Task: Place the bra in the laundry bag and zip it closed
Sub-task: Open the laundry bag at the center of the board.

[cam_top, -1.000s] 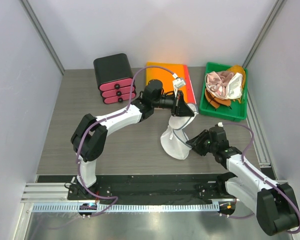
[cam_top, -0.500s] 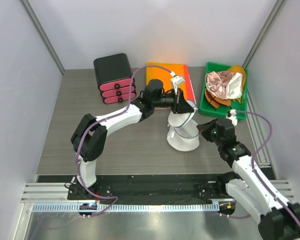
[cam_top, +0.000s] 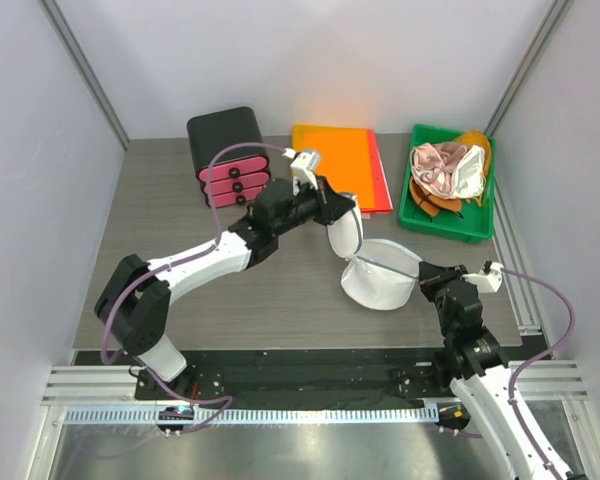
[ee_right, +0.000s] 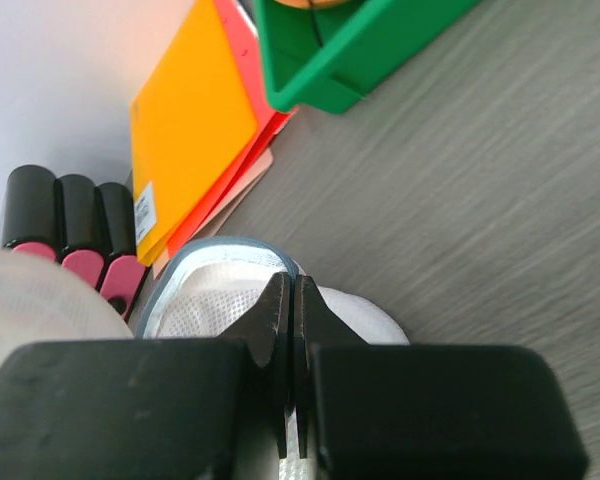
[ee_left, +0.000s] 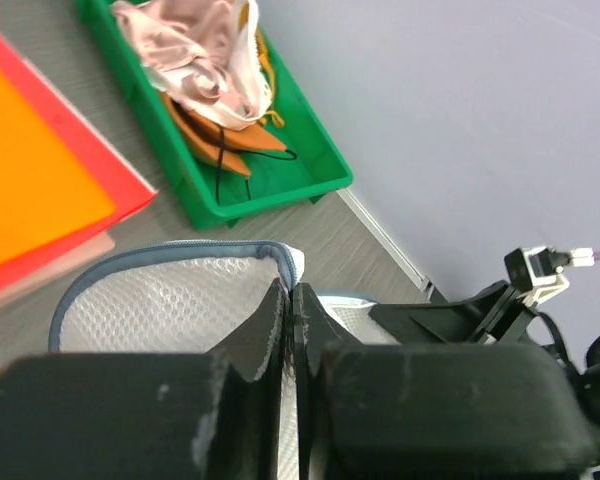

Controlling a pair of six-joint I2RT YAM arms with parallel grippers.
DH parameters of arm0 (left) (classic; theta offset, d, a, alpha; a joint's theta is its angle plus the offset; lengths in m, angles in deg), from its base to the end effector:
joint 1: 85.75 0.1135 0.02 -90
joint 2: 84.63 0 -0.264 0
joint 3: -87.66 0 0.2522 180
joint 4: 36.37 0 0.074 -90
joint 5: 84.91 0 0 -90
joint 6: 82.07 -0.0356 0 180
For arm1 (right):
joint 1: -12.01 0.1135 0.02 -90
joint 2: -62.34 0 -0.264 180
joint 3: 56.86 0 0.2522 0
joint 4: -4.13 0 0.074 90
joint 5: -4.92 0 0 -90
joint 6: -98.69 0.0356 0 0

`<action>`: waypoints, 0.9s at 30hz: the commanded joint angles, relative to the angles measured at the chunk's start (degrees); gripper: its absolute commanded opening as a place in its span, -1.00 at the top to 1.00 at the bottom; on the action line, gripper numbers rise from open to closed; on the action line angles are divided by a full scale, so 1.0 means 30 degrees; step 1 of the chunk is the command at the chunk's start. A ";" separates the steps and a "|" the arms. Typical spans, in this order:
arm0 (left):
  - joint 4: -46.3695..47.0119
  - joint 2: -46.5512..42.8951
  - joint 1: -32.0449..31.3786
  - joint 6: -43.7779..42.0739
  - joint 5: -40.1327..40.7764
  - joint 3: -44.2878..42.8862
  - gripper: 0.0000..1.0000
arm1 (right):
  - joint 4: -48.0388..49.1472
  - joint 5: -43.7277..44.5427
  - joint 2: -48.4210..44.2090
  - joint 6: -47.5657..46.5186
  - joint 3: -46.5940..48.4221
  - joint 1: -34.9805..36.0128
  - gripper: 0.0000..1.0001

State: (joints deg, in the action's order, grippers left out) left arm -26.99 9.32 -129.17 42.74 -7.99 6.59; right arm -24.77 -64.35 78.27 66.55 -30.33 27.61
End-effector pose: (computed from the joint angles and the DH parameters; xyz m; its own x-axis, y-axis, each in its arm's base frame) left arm 0.2796 -0.2756 0.3140 -0.5123 -0.2808 -0.8116 0.6591 0.4774 -0.5811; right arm 0.1150 0.0190 0.1987 -0.0998 0.7944 -0.5992 0.2945 0.5988 0.7448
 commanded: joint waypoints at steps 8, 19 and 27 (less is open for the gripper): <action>0.3862 -0.7050 -0.0788 0.1202 0.3566 0.8777 0.21 | -0.0491 0.1294 -0.3726 0.0897 -0.1857 0.0046 0.98; -0.7208 -0.8715 -0.1816 0.2578 0.4423 0.6711 -0.68 | -0.2249 -0.0435 0.0022 0.0721 -0.0333 0.0046 0.98; -0.7830 -0.0679 -0.1991 0.2139 0.0641 0.1408 0.04 | -0.3270 -0.1051 0.0785 0.0078 0.1012 0.0046 0.87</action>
State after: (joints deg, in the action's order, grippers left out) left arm -47.04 -0.52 -134.76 49.75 -0.80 15.99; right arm -32.88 -67.21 79.75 68.76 -32.27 27.61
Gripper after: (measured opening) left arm 0.509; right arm 0.067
